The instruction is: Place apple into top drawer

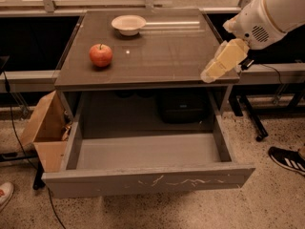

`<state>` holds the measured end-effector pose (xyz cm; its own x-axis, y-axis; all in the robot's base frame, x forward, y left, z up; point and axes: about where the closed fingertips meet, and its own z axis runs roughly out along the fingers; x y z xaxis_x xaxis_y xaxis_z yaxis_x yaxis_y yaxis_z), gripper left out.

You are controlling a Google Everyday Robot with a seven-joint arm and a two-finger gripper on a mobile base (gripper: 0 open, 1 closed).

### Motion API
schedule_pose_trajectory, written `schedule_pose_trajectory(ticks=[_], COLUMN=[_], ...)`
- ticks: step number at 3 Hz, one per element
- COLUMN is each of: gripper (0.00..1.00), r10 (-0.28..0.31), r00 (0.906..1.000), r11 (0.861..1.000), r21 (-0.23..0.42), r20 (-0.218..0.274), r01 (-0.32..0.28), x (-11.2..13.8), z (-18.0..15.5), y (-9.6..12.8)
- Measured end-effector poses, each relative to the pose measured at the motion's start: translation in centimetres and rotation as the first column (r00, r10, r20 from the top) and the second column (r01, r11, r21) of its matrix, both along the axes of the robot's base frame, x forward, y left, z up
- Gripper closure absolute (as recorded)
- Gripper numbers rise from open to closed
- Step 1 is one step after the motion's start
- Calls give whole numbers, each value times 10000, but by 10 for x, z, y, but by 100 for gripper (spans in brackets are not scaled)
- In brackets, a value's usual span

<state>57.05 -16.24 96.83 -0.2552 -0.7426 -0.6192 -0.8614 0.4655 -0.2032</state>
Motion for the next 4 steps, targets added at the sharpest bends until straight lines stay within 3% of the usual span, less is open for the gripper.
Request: schedule_pose_trajectory(ticks=[1, 2, 3, 4], gripper=[0, 0, 0, 0], r10=[-152, 358, 796, 847], r00=[9999, 9992, 9966, 9962], r11=[9998, 9934, 9743, 9585], r21=[116, 1083, 2096, 2716], r20=[34, 173, 220, 188], r01=[151, -374, -824, -866], x=[5, 43, 84, 110], z=[0, -8, -29, -48], y=[4, 54, 116, 165])
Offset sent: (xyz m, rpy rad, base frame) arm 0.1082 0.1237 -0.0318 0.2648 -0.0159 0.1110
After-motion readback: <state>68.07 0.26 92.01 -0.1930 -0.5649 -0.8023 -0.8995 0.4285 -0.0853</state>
